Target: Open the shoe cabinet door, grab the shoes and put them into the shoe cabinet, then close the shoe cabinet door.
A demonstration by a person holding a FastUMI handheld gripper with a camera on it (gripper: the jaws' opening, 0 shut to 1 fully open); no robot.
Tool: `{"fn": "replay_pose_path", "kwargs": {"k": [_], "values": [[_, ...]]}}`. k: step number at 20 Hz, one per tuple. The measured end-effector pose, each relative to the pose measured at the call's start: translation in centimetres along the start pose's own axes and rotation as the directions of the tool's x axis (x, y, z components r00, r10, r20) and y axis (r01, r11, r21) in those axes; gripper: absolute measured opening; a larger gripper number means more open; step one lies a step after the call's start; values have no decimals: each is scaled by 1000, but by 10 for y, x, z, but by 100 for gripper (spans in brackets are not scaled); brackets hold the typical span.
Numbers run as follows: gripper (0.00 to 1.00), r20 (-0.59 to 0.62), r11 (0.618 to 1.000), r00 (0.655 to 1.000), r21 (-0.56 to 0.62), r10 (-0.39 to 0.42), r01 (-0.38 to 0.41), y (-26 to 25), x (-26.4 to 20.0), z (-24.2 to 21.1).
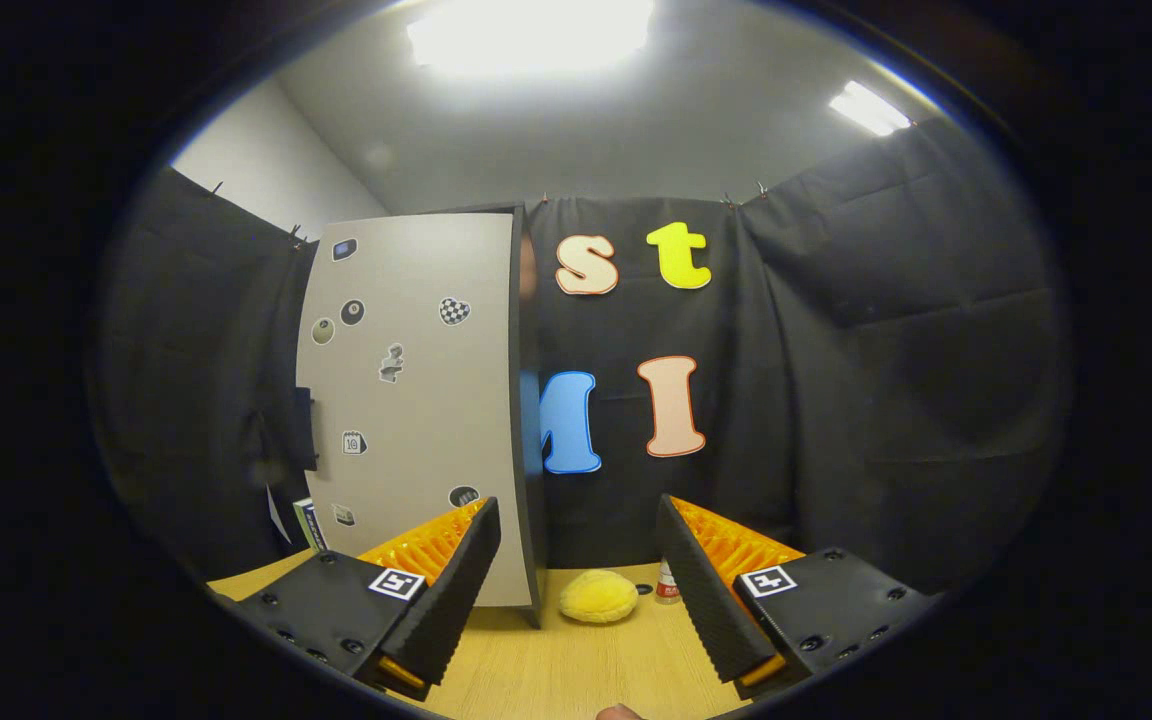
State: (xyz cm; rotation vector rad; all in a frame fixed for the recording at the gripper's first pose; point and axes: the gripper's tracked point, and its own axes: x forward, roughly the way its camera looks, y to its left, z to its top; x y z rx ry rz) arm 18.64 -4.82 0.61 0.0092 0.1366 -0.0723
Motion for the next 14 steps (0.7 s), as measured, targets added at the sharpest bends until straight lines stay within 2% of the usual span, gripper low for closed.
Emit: {"fn": "replay_pose_path", "kwargs": {"k": [6,10,14], "values": [[98,4,1000,1000,14,20,-20,2,-4,3],[98,19,1000,1000,-13,-9,10,-6,-8,7],[98,16,1000,1000,-11,-3,3,-6,-10,8]]}}
